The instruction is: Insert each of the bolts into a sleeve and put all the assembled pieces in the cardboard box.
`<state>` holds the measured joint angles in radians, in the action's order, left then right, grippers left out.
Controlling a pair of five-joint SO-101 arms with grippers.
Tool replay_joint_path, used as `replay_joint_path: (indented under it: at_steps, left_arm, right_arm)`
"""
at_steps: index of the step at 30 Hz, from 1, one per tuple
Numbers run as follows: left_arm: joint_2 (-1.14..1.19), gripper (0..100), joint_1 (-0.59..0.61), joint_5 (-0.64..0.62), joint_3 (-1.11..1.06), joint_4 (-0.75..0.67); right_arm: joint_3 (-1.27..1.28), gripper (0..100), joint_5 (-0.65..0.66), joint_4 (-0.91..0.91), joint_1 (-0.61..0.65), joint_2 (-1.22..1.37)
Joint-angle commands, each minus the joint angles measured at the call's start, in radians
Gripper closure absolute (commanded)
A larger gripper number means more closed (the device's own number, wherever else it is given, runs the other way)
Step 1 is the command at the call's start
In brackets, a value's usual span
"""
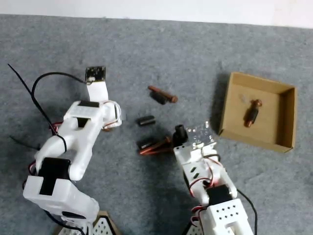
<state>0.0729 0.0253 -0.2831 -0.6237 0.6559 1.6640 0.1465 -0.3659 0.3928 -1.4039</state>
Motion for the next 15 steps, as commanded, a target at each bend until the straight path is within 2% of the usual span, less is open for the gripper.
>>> replay_joint_path:
  at_steps: [1,9,15]
  left_arm:
    - [-0.007,76,0.001,0.026,0.045,0.006]
    - [-0.007,77,0.001,0.023,0.042,0.006]
    - [-0.007,100,0.001,0.052,0.045,0.002]
  right_arm:
    - [-0.002,99.5,0.009,0.027,-0.007,-0.018]
    - [-0.002,99.5,0.009,0.027,-0.008,-0.018]
    - [-0.002,99.5,0.009,0.027,-0.008,-0.018]
